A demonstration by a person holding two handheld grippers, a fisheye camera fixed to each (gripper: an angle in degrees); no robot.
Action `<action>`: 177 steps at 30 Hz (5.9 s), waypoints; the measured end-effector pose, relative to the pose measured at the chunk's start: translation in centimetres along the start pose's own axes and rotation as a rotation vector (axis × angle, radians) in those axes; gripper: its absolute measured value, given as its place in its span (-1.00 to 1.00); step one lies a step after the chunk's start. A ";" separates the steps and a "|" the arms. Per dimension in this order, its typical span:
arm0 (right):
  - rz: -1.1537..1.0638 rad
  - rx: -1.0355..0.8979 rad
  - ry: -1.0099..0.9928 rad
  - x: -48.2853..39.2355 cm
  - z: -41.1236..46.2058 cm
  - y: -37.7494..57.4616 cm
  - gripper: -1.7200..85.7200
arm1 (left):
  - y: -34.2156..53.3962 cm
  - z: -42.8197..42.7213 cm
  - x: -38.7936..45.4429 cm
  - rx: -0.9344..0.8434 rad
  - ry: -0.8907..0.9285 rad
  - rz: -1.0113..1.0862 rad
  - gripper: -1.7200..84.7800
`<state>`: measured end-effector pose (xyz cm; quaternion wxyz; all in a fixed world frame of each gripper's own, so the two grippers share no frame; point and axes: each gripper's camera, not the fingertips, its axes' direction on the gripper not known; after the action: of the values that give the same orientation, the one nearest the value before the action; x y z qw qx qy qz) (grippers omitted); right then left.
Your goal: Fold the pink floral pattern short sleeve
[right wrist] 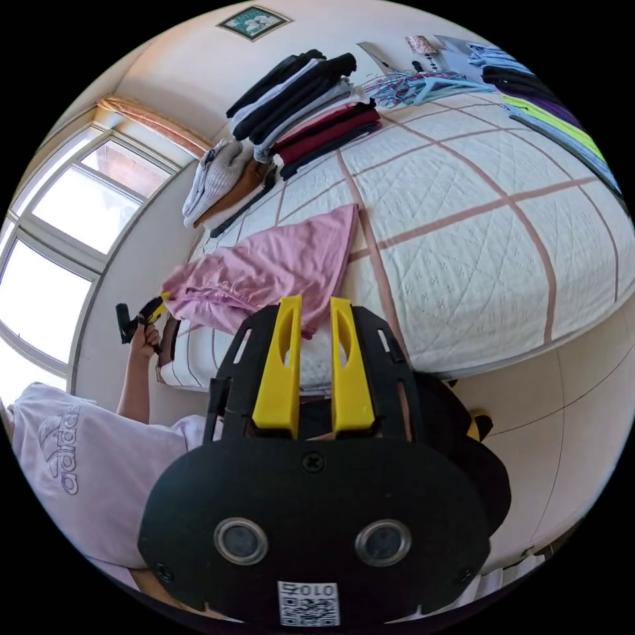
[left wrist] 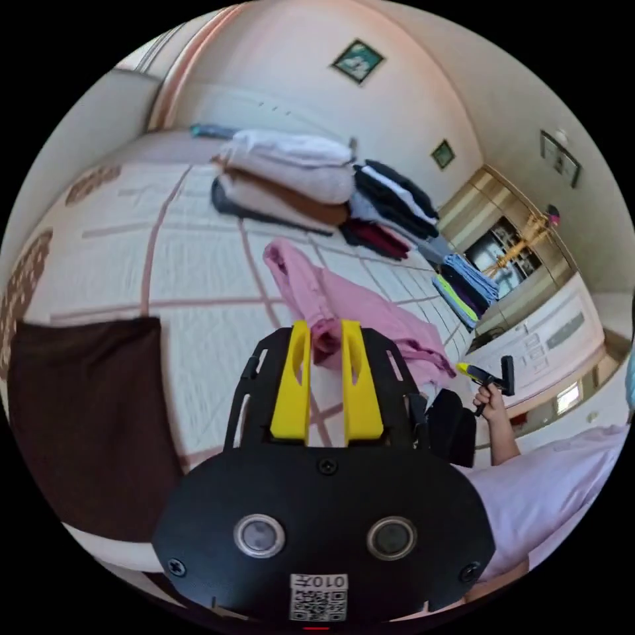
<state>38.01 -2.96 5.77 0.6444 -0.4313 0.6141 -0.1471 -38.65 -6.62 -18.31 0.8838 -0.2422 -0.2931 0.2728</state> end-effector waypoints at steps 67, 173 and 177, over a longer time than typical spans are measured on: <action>-0.616 -0.062 0.345 -24.3 -2.8 -2.9 -0.79 | -0.7 6.5 13.2 -0.266 -0.354 0.878 -0.80; -0.161 0.237 0.172 -9.3 -12.5 17.3 -0.90 | 13.1 27.8 58.1 -0.268 -0.305 1.415 -0.84; -0.168 0.247 0.174 -10.0 -12.9 16.8 -0.90 | 6.2 28.1 53.3 -0.427 -0.006 1.069 -0.87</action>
<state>18.41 9.27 1.66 0.6223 -0.3845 0.6065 -0.3114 -22.77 38.74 18.57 0.5537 -0.5290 -0.1813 0.6170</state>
